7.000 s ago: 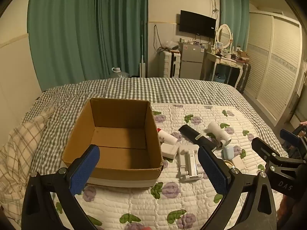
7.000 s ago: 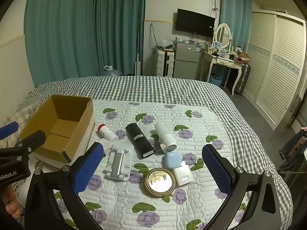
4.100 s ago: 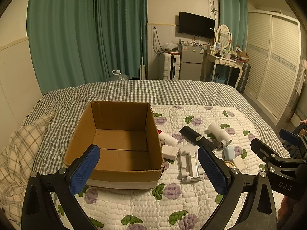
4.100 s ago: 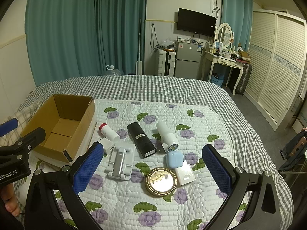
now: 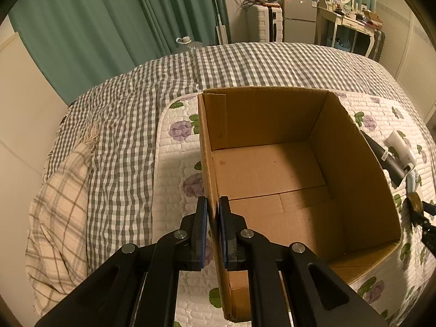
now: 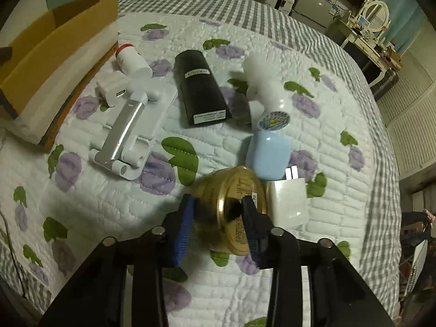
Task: Organize rigid objects
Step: 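Close the right gripper on the gold-lidded tin, then carry the tin into the box and open the right gripper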
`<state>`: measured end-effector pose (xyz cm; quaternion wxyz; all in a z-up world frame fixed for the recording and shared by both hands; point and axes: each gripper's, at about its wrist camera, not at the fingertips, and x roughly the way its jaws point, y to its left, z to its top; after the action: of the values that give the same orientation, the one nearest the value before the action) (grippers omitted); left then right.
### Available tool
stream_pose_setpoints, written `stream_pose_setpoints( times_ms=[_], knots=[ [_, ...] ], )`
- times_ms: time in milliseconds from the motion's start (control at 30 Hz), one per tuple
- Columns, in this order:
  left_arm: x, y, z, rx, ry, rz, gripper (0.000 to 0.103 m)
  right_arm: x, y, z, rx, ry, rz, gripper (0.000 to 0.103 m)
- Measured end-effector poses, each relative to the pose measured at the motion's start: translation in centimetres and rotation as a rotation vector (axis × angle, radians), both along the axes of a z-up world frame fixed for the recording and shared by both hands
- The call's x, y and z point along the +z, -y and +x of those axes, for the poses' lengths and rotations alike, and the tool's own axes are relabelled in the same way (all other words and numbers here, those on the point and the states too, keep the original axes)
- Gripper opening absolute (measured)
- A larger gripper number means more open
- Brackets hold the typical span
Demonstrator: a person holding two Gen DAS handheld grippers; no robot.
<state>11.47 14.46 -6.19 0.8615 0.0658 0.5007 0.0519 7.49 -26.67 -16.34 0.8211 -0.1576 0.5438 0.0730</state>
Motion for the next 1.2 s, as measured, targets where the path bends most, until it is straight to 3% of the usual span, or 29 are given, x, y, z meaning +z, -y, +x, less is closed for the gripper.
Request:
stream_pose_setpoints(
  times_ms=[100,200,300,533,700,800,1000,1100,1200],
  knots=[
    [0.0,-0.2,0.0,0.003,0.001,-0.009,0.008,0.7,0.9,0.0,-0.045,0.008,0.001,0.027],
    [0.0,-0.2,0.0,0.004,0.003,-0.015,0.008,0.3,1.2,-0.1,-0.086,0.037,-0.135,0.025],
    [0.0,-0.2,0.0,0.006,0.003,-0.02,0.008,-0.1,2.0,0.0,-0.08,0.022,-0.033,0.026],
    [0.1,-0.3,0.0,0.005,0.003,-0.024,0.008,0.7,2.7,0.5,-0.076,0.024,0.015,0.025],
    [0.2,-0.4,0.2,0.005,-0.006,-0.043,0.008,4.1,1.9,0.6,-0.046,0.081,0.056,0.024],
    [0.3,-0.4,0.3,0.001,-0.013,-0.043,0.008,8.2,0.1,1.4,0.007,0.141,0.104,0.024],
    [0.6,-0.4,0.4,0.002,-0.015,-0.058,0.008,17.0,-7.6,3.7,0.205,0.221,0.209,0.024],
    [0.6,-0.5,0.4,0.002,-0.015,-0.06,0.008,18.9,-12.9,4.7,0.314,0.217,0.229,0.024],
    [0.6,-0.7,0.5,0.002,-0.017,-0.07,0.008,18.3,-17.6,5.5,0.392,0.181,0.242,0.024]
  ],
)
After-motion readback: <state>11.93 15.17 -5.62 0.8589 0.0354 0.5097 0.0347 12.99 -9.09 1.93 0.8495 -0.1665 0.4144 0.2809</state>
